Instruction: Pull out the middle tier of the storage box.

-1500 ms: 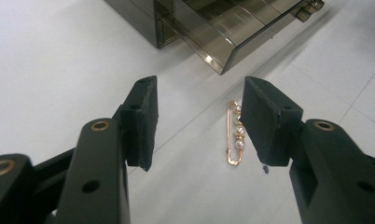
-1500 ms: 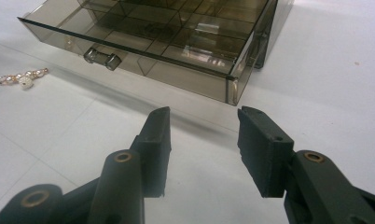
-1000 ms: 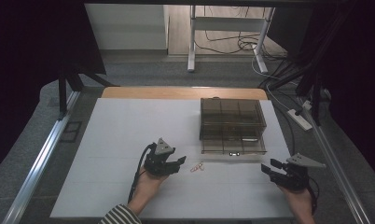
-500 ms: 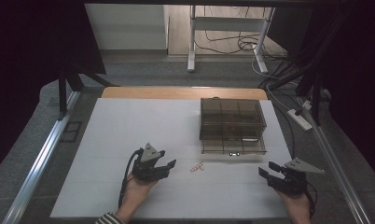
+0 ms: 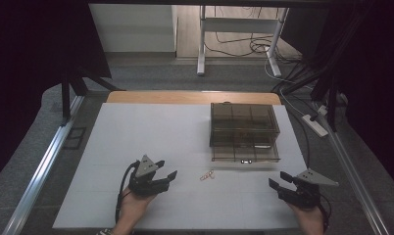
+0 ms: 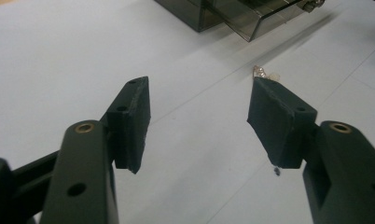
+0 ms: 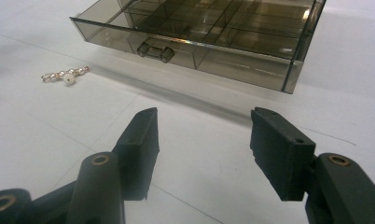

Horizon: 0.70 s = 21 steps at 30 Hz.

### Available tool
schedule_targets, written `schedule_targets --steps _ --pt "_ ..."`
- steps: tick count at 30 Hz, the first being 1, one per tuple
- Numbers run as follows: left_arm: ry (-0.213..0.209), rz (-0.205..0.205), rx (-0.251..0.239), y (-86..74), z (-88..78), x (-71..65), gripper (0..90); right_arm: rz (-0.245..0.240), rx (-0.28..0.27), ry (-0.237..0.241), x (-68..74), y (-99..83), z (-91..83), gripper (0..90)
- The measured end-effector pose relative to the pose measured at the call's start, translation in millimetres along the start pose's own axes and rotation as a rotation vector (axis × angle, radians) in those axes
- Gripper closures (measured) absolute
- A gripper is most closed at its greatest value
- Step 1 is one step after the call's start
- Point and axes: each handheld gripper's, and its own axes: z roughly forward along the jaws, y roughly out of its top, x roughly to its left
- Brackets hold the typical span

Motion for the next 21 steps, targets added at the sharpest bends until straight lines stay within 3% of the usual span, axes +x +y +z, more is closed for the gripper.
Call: schedule_targets --steps 6,21 --pt "0.02 -0.019 -0.024 -9.5 -14.1 6.7 39.1 -0.011 -0.01 0.0 4.5 -1.7 -0.6 41.4" --pt "0.059 -0.021 -0.06 -28.6 -38.6 14.3 36.0 -0.021 -0.036 0.009 11.8 -6.4 -3.8 38.4"
